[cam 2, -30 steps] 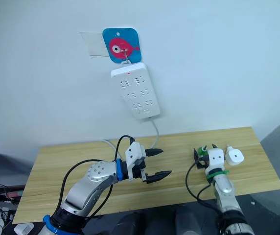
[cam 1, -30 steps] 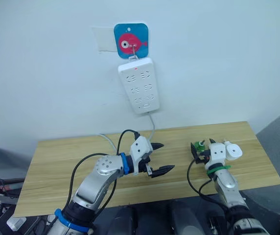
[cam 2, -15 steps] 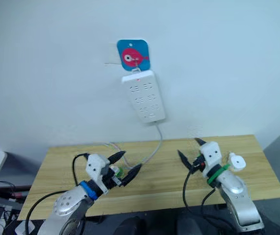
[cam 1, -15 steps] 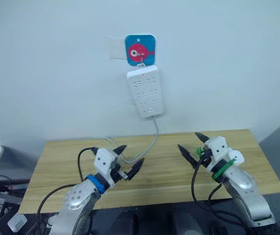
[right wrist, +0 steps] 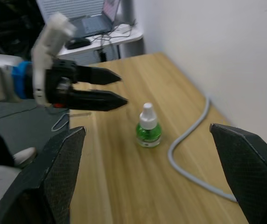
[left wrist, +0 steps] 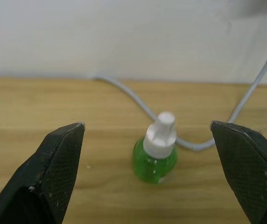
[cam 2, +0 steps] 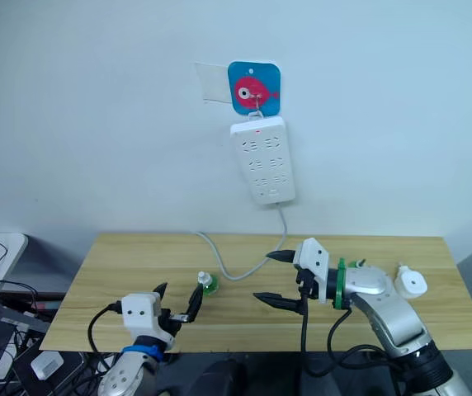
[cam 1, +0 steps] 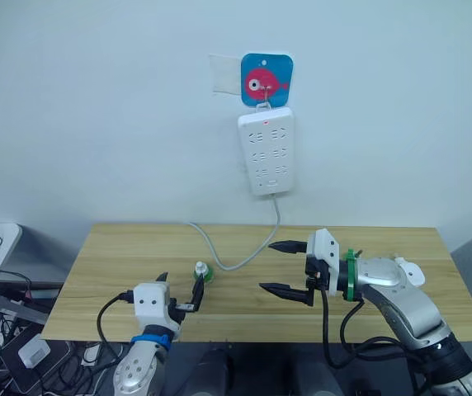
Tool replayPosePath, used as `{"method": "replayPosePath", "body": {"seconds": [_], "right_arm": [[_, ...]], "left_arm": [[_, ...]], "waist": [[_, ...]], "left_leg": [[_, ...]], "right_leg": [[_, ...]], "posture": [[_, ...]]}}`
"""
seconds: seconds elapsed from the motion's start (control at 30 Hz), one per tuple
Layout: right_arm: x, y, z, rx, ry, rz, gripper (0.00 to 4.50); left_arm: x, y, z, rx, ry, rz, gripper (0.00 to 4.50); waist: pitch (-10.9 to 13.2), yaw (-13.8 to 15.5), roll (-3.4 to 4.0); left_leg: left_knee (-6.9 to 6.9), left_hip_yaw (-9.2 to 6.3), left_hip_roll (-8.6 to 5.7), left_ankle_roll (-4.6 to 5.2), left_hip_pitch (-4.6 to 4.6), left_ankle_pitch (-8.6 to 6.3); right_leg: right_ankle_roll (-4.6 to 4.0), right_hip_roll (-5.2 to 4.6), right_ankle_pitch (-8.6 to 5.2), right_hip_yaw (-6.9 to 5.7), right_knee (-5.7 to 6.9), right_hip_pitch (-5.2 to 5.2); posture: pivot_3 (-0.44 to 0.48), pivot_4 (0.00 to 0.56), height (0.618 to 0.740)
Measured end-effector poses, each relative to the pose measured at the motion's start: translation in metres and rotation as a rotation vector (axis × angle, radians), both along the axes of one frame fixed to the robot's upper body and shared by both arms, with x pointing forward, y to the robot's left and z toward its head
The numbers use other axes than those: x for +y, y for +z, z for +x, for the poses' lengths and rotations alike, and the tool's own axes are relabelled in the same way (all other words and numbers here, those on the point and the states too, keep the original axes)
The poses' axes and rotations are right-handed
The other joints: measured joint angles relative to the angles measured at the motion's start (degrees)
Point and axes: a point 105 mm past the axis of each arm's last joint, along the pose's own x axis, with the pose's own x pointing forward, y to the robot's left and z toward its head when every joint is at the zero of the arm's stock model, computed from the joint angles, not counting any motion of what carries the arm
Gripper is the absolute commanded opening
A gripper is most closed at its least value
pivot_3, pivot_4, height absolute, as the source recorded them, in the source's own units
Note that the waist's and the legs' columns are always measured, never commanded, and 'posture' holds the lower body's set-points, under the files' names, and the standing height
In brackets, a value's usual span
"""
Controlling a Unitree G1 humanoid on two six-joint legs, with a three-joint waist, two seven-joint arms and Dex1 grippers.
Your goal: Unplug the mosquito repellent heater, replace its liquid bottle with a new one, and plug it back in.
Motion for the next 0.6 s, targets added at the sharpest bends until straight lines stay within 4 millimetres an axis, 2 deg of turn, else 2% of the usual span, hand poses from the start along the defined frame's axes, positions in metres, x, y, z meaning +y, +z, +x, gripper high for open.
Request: {"method": "replayPosePath", "body": {"seconds": [0.2, 0.37, 0.6], "right_arm": [[0.014, 0.008, 0.015, -0.018, -0.027, 0.033, 4.46], [0.016, 0.01, 0.019, -0.003, -0.084, 0.042, 4.46], [0.006, 0.007, 0.007, 0.011, -0.094, -0.002, 4.46]], "left_arm": [[-0.008, -0.021, 0.032, -0.001, -0.045, 0.015, 4.5], [-0.011, -0.034, 0.042, 0.005, -0.036, 0.02, 4.5], [-0.02, -0.041, 0.052, -0.007, -0.049, 0.024, 4.5]], "waist": [[0.55, -0.25, 0.04], [1.05, -0.69, -0.02], [1.95, -1.9, -0.03]], "left_leg": [[-0.02, -0.07, -0.02, 0.0, -0.02, 0.0], [-0.02, -0.1, -0.09, -0.01, -0.21, 0.0], [-0.02, -0.14, -0.13, -0.02, -0.26, 0.01]], "right_leg": [[-0.01, 0.0, 0.01, -0.08, 0.06, -0.04], [-0.01, -0.17, 0.01, -0.11, 0.11, -0.26], [-0.01, -0.23, 0.0, -0.17, 0.09, -0.25]], "posture": [[-0.015, 0.246, 0.74], [-0.052, 0.259, 0.74], [-0.079, 0.273, 0.74]]}}
